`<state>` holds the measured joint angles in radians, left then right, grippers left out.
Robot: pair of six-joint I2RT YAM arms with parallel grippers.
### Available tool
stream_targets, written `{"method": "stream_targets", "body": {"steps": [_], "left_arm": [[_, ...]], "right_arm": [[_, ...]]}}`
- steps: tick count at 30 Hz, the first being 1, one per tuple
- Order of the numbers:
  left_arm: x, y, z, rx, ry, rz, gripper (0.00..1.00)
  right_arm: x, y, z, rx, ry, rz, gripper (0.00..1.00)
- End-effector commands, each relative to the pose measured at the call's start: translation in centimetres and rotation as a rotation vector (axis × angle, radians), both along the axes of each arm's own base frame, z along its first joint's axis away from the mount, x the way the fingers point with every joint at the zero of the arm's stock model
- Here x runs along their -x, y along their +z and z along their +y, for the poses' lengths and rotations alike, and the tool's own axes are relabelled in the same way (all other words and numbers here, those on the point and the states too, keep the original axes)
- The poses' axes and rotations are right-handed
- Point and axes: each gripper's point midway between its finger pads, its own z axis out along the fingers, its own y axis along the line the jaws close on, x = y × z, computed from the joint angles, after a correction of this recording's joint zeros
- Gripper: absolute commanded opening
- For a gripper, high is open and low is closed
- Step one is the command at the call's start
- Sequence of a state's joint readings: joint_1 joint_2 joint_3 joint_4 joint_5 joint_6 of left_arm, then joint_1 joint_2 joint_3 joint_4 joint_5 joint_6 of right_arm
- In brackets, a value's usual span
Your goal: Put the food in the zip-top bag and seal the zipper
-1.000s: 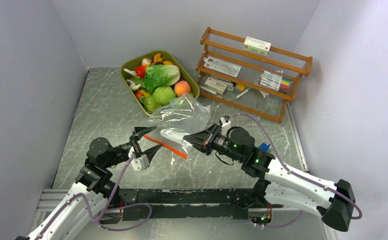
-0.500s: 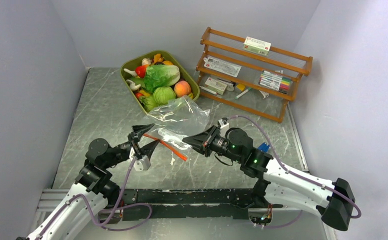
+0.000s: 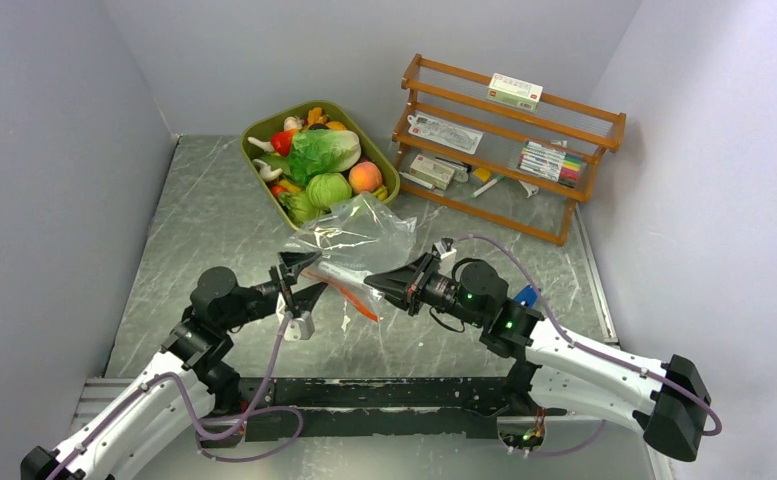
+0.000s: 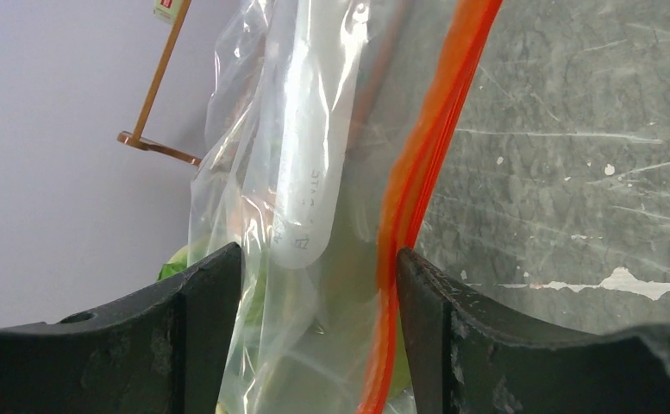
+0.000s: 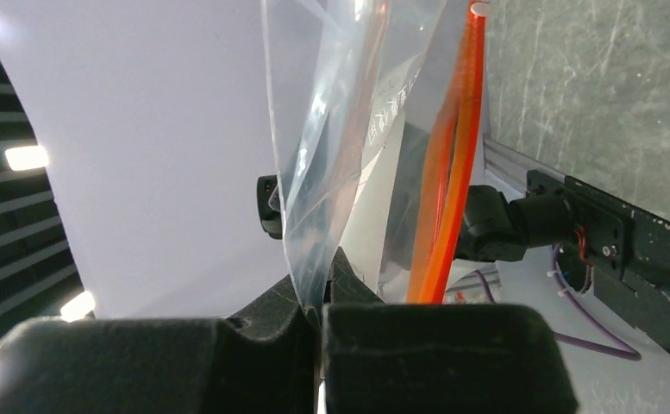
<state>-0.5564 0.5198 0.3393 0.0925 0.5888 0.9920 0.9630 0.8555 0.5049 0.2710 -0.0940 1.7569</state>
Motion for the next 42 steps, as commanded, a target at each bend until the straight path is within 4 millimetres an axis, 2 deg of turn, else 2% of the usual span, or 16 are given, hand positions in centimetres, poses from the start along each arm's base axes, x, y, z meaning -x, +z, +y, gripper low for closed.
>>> {"method": "stream_targets", "body": {"steps": [1,10,15,21,24,28,33,37,39,42], "left_arm": [[0.1,2.1,-0.4,0.017,-0.011,-0.07,0.64],[0.8,4.4,0.1,0.086,0.009,-0.141,0.59],[1.5,5.3,0.1,0.105,-0.009,-0.15,0.56],[1.9,5.1,0.0,0.102,-0.031,-0.148,0.53],[1.7,4.5,-0.1,0.084,-0.028,-0.139,0.53],[2.3,3.6,-0.6,0.056,-0.072,-0.073,0.59],[4.2,3.1,-1.2,0.038,-0.161,0.023,0.67],[5.1,3.1,-1.1,0.024,-0.187,0.07,0.72],[5.8,3.4,-1.1,0.03,-0.207,0.098,0.72],[7.7,3.2,-1.3,0.011,-0.284,0.166,0.71]], "right_arm": [[0.2,1.4,-0.1,-0.058,0.007,-0.008,0.0],[0.5,-2.0,0.1,0.011,0.027,0.047,0.0],[0.6,-3.2,-0.4,0.021,0.016,0.076,0.0],[0.6,-4.0,-0.8,0.043,-0.001,0.099,0.0],[0.8,-3.5,-0.7,-0.007,0.014,0.102,0.0],[0.4,-2.9,-0.8,-0.048,-0.007,0.117,0.0],[0.0,-1.9,-1.0,-0.038,-0.037,0.143,0.0],[0.5,-1.1,-0.8,-0.027,-0.003,0.147,0.0],[0.8,-1.7,-0.7,0.055,0.012,0.161,0.0],[1.9,-4.4,-1.4,0.244,0.039,0.244,0.0]]}}
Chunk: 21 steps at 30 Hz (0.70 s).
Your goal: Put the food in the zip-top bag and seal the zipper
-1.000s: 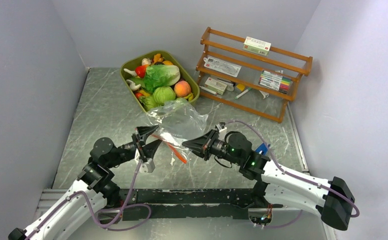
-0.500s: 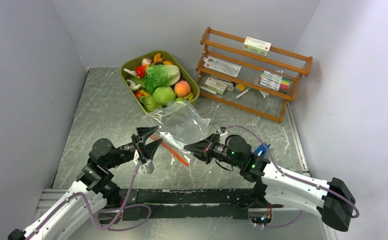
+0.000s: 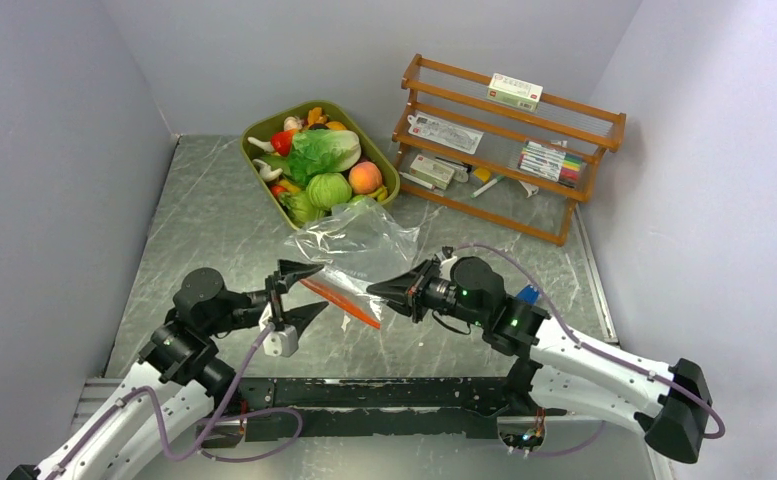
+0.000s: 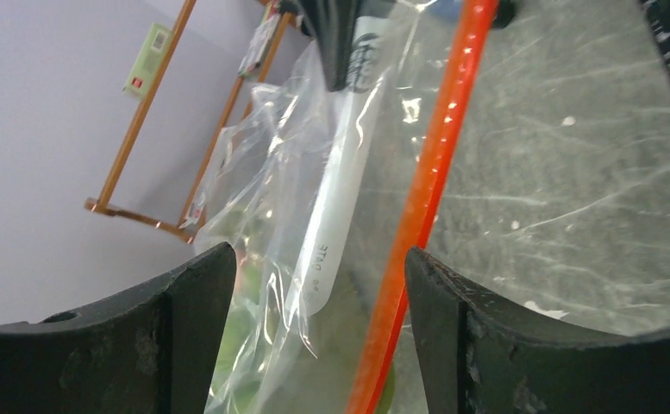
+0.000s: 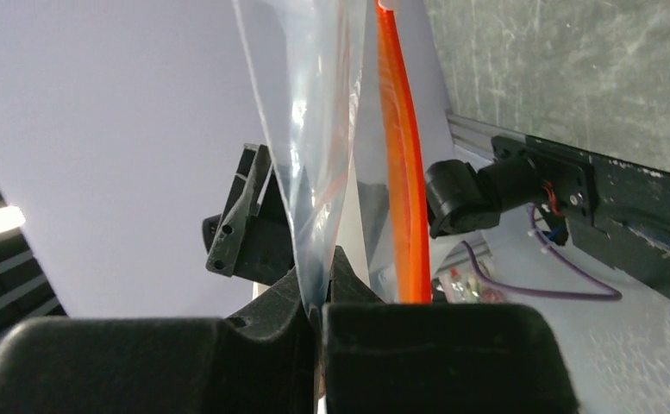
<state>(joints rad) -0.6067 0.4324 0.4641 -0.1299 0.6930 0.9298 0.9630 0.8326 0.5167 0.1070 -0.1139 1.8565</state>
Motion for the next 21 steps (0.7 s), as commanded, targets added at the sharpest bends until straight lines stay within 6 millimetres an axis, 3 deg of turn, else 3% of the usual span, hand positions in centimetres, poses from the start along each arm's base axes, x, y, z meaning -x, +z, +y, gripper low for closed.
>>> {"method": "stream_targets", "body": {"steps": [1,5,9,13,16,19,21], "left_arm": [[3.7,0.2,-0.5,-0.022,-0.155,0.109,0.7],[4.9,-0.2,-0.5,-0.019,-0.192,0.174,0.7],[6.2,0.1,-0.5,0.002,-0.242,0.219,0.68],[5.6,-0.1,-0.3,0.041,-0.192,0.223,0.69],[4.1,-0.2,-0.3,0.077,-0.118,0.237,0.69],[3.4,-0.2,-0.7,0.117,-0.096,0.286,0.67],[3.2,-0.1,-1.1,0.151,-0.098,0.332,0.67]], "right_arm": [[1.5,-2.2,-0.9,0.184,0.06,0.088,0.0],[2.4,-2.2,-1.6,0.18,0.079,0.078,0.0],[3.8,-5.4,-4.5,0.367,0.08,0.12,0.0],[5.4,-6.6,-6.5,0.405,0.101,0.126,0.0],[5.8,-6.1,-7.2,0.379,0.084,0.132,0.0],[5.1,-3.9,-7.0,0.34,0.058,0.072,0.0],[4.4,-2.9,-6.7,0.356,0.047,0.039,0.1]]}}
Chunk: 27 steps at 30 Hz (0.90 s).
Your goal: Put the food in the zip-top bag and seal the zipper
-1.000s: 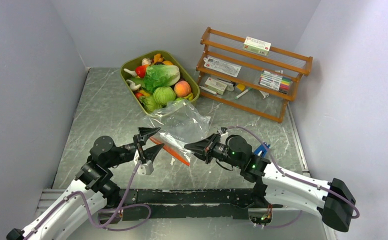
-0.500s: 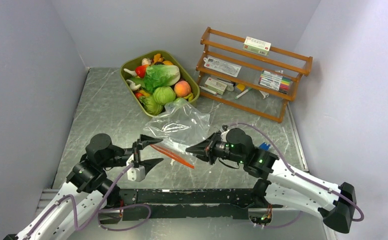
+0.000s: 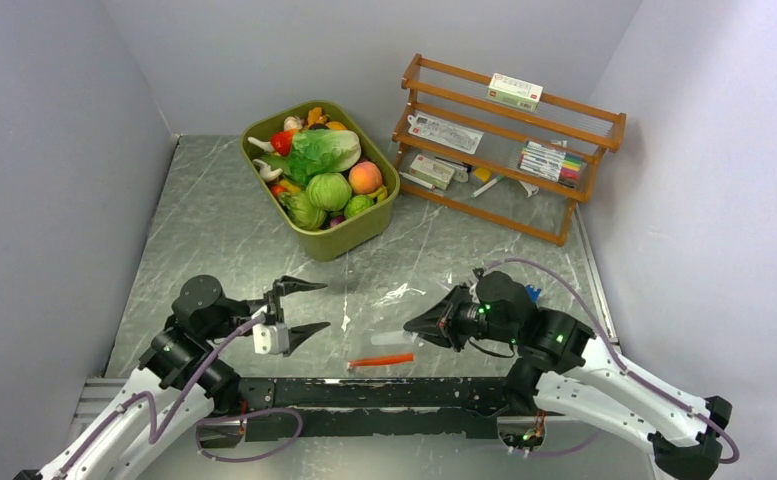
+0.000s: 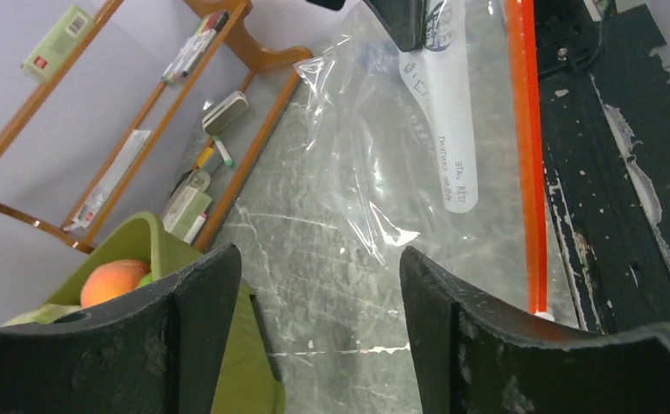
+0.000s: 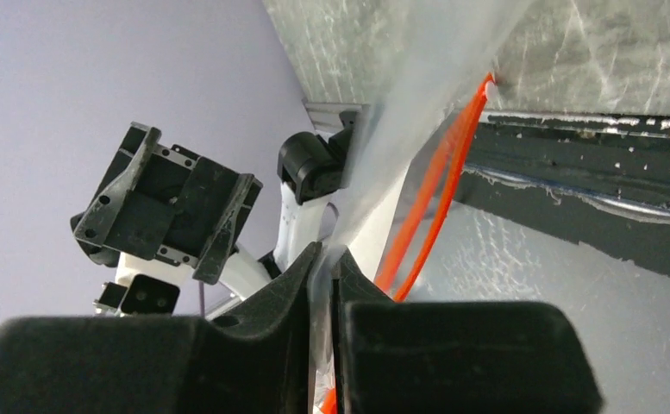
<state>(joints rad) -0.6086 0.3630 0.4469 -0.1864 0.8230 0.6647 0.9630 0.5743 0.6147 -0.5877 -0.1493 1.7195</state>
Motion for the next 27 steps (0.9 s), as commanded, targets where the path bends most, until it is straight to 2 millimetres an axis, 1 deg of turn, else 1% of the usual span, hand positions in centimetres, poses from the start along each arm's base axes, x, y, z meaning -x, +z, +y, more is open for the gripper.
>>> {"method": "stream_targets", "body": {"steps": [1,2,3,6,7,10,11,13,15,17,20,23,27], "left_arm": [[-0.9,0.9,-0.9,0.096,0.029,0.094,0.66],[-1.0,0.8,-1.1,0.107,0.03,0.118,0.65],[-1.2,0.5,-1.2,0.117,0.036,0.143,0.65],[-2.0,0.1,-1.4,0.153,0.074,0.221,0.65],[-2.1,0.2,-1.5,0.161,0.083,0.24,0.65],[-2.3,0.2,-1.6,0.185,0.103,0.275,0.67],[-2.3,0.2,-1.6,0.191,0.1,0.278,0.67],[-2.4,0.1,-1.8,0.2,0.104,0.291,0.69],[-2.5,-0.5,-1.8,0.182,0.116,0.306,0.7],[-2.7,-1.4,-1.8,0.14,0.121,0.314,0.71],[-2.8,-2.7,-1.9,0.081,0.118,0.317,0.71],[-3.5,-3.1,-2.1,0.053,0.136,0.306,0.71],[-4.9,-3.7,-2.1,-0.005,0.172,0.263,0.72]], "right_arm": [[-1.5,1.7,0.1,0.043,-0.03,-0.068,0.12],[-2.0,1.8,0.5,0.056,-0.03,-0.09,0.12],[-2.7,1.3,0.9,0.088,-0.032,-0.103,0.12],[-4.5,0.8,2.4,0.125,-0.041,-0.138,0.05],[-4.9,0.9,3.2,0.111,-0.033,-0.147,0.04],[-6.9,1.4,5.3,0.074,-0.051,-0.17,0.14],[-7.7,1.5,5.8,0.069,-0.064,-0.18,0.13],[-9.8,1.7,6.5,0.061,-0.104,-0.187,0.06],[-11.3,1.2,7.3,0.042,-0.102,-0.164,0.05],[-12.3,0.3,7.8,0.029,-0.075,-0.122,0.04],[-13.2,-1.1,8.4,0.026,-0.04,-0.077,0.04],[-13.3,-2.6,8.8,0.038,-0.016,-0.044,0.03],[-13.4,-3.2,8.9,0.029,-0.003,-0.031,0.02]]}}
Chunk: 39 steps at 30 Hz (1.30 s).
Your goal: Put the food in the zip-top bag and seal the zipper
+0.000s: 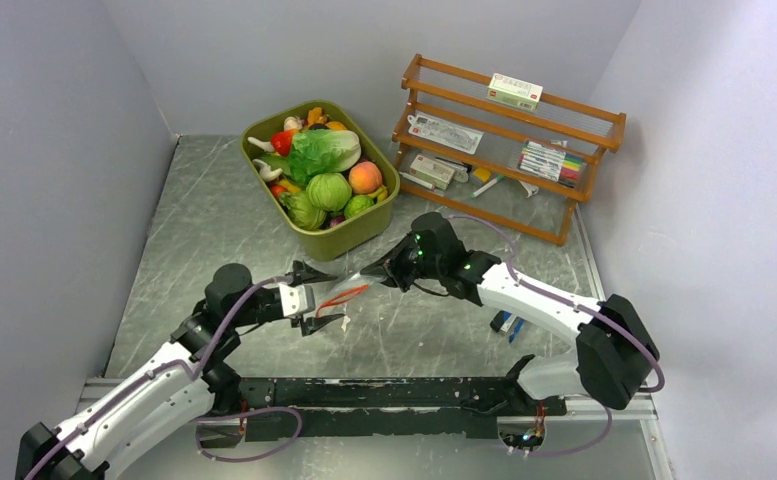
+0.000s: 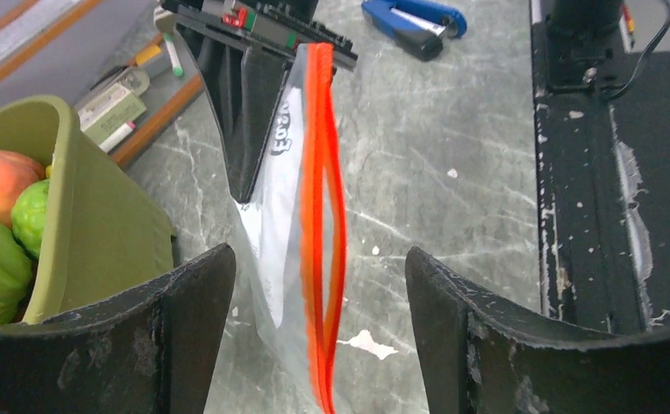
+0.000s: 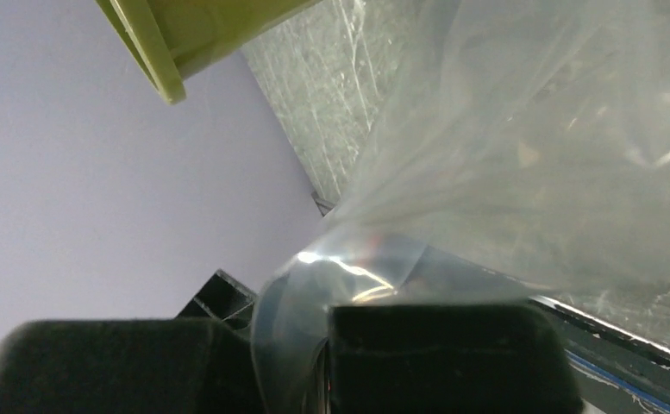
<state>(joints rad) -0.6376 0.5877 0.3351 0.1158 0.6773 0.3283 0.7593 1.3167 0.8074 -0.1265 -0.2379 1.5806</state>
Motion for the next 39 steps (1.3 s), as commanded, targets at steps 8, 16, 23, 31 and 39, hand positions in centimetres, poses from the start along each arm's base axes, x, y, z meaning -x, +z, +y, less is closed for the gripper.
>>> {"method": "stream_targets", "body": {"steps": [8,16,23,31,39], "left_arm": [[-3.6,0.3,1.0,-0.095,0.135,-0.155,0.7],[-3.2,0.4,0.2,-0.066,0.093,-0.163,0.69],[-2.5,0.3,-1.0,-0.055,-0.005,-0.189,0.71],[-0.1,1.2,-1.6,0.023,-0.112,-0.171,0.73],[-2.8,1.4,-0.6,-0.008,0.044,-0.216,0.72]], "right_arm": [[-0.1,0.6,0.3,-0.06,0.046,-0.016,0.0],[-0.1,-0.2,0.2,-0.062,0.051,-0.003,0.0],[-0.1,-0.2,0.4,-0.083,0.049,0.009,0.0],[-0.2,0.4,0.3,-0.091,0.042,-0.001,0.0],[-0.1,0.6,0.1,-0.097,0.038,-0.005,0.0]]}}
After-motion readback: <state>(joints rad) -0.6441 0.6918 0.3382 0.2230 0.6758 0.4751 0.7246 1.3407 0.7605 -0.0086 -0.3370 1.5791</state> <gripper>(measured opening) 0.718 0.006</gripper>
